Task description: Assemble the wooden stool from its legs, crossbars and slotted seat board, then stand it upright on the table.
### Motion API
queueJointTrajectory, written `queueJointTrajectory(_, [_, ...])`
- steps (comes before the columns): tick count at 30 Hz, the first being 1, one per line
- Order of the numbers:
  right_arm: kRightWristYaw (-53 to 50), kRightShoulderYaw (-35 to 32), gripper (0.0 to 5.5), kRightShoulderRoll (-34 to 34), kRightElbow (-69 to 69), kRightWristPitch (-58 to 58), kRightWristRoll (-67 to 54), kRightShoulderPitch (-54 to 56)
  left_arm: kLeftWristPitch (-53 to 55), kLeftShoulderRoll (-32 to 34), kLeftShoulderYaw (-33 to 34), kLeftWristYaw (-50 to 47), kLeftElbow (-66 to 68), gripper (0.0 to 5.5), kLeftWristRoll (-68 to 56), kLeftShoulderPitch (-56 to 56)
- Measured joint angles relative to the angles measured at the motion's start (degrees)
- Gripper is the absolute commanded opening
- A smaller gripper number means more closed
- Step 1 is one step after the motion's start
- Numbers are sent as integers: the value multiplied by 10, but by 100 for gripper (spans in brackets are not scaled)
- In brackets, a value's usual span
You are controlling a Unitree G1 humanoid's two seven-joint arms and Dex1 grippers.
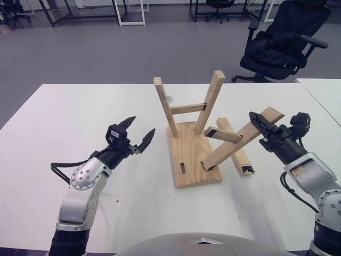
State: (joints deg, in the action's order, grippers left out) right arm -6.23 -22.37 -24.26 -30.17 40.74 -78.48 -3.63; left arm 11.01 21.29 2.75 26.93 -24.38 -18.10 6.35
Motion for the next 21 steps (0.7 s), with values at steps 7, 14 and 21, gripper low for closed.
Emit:
queueJointTrajectory(7, [20, 2, 106, -8, -29, -40, 60, -36, -3, -5, 8, -9, 2, 413, 5, 4])
queueJointTrajectory(14, [32, 52, 106, -18, -76, -69, 145, -38, -15, -9, -3, -9, 2, 413, 18, 20])
queueJointTrajectory(21, [-4, 189, 108, -19, -172, -99, 344, -40, -14, -11, -21, -22, 0, 413, 45, 17])
